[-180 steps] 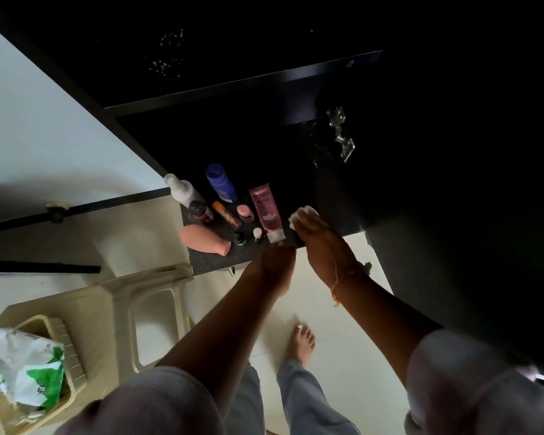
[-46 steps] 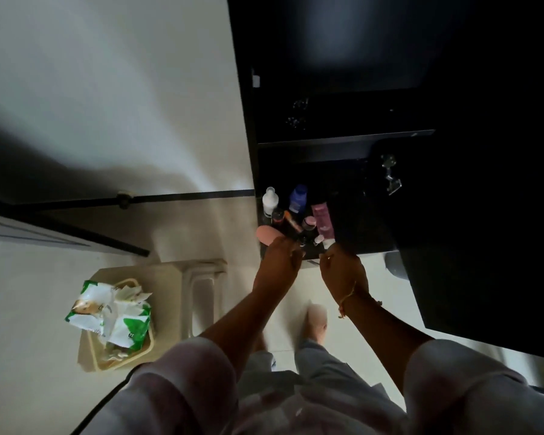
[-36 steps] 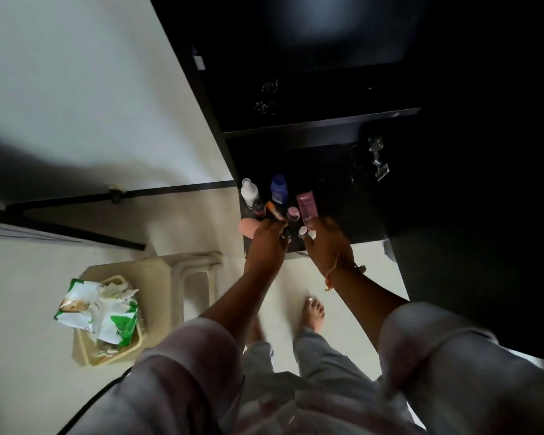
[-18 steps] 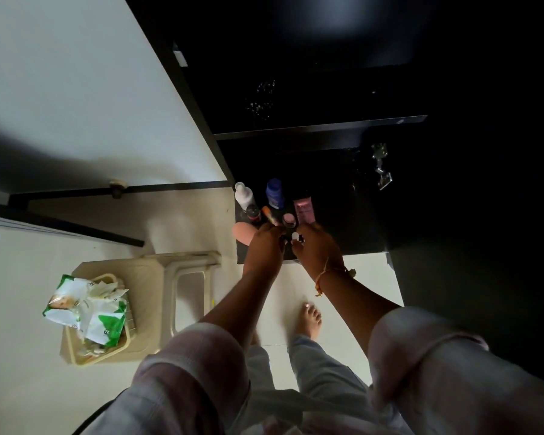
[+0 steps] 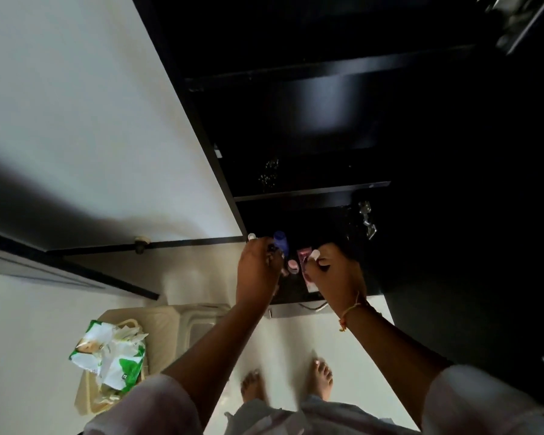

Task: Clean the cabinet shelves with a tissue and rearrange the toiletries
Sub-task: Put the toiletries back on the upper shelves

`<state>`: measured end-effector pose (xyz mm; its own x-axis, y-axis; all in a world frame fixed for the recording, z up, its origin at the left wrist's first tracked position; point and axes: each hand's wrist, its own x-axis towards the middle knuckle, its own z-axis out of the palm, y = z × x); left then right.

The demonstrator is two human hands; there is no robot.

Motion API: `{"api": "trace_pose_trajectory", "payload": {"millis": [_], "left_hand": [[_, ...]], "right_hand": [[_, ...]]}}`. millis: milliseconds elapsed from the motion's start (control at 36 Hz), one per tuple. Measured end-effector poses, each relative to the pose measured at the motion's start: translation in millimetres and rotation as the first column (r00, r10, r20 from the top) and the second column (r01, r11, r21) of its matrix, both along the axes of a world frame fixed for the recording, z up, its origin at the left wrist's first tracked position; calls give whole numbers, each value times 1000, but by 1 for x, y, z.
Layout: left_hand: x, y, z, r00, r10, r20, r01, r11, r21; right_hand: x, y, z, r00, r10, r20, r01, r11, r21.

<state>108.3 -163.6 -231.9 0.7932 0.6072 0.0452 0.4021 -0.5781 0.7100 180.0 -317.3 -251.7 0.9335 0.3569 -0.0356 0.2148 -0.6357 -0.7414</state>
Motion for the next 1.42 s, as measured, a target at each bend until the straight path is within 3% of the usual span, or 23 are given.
{"api": "trace_pose_trajectory", "payload": {"millis": [167,333,667,889,1111,1222,1417], "left_hand": [[35,29,60,967,40,250,-46,999,20],[77,49,101,939,71,338,-75,997,1],[123,74,105,966,96,238,-82,994,-66],[134,82,101,981,101,168,-97,995,-27],[134,85,93,989,99,113,-101,995,11],[133,86,89,990,102,102,-99,995,-30],[133,85,88,984,124,125,-113,989,-92]], "right_hand": [[45,31,70,966,-131,224,88,978,192],[96,47,106,972,-115,205,44,945,323],[151,66,96,989,11,144,-56,949,310],[165,75,86,993,56,103,-84,953,290],[170,84,83,992,71,102,-97,958,271],[168,85,82,989,48,138,-81,966,247],[167,83,77,996,55,68,-72,958,278]]}}
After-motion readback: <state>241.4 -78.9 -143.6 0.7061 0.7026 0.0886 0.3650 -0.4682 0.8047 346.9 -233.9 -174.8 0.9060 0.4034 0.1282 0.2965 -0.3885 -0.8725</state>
